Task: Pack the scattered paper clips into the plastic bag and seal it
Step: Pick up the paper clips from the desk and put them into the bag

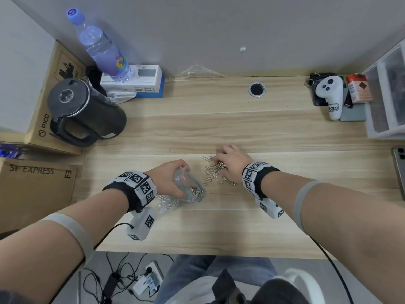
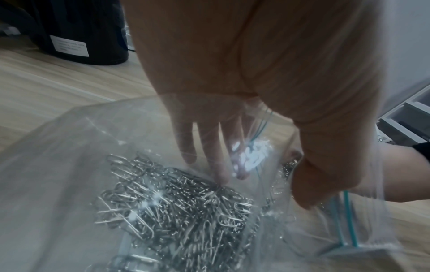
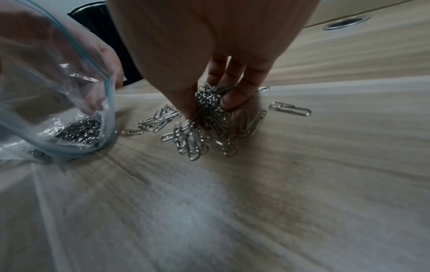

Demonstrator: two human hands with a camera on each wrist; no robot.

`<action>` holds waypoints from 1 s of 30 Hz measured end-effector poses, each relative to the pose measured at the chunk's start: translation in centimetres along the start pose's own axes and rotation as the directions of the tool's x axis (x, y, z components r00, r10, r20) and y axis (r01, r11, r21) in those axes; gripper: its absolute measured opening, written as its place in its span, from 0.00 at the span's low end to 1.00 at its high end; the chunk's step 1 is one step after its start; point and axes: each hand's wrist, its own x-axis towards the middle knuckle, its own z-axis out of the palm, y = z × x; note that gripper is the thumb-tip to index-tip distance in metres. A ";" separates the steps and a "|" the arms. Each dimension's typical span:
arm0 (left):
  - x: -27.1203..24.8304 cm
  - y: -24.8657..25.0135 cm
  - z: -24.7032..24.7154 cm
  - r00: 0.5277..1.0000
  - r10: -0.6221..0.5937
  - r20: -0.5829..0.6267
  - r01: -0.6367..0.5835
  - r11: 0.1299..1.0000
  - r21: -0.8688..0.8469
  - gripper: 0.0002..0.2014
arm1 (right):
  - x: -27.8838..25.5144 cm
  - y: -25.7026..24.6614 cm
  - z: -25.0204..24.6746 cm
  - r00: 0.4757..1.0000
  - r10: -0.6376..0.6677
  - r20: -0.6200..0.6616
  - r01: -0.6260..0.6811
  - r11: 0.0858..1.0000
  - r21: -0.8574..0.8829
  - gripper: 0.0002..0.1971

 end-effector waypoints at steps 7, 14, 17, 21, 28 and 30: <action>0.2 0.2 0.2 1.000 0.003 -0.008 -0.003 1.000 0.025 0.38 | -0.4 0.3 0.3 0.997 0.041 -0.057 -0.034 0.992 0.124 0.10; 0.3 0.1 0.5 1.000 0.001 -0.020 0.000 0.999 0.051 0.39 | -0.3 -0.1 -0.9 0.995 0.092 -0.030 -0.086 0.985 0.149 0.09; 0.1 0.2 0.6 0.999 -0.006 -0.035 0.008 0.997 0.071 0.37 | -0.5 -0.3 -1.7 0.992 0.126 -0.017 -0.122 0.979 0.163 0.06; -0.4 0.6 0.5 1.000 -0.005 -0.018 0.007 0.997 0.075 0.39 | -1.0 -1.0 -2.9 0.987 0.161 0.010 -0.159 0.961 0.227 0.07; -1.1 1.2 0.5 0.999 0.036 -0.018 -0.035 0.998 0.047 0.41 | -0.9 -4.8 -3.8 0.989 0.081 0.124 -0.128 0.890 0.438 0.08; -1.1 1.3 0.5 0.998 0.067 -0.010 -0.067 0.998 0.004 0.40 | -0.8 -6.4 -3.3 0.988 0.040 0.149 -0.106 0.874 0.475 0.08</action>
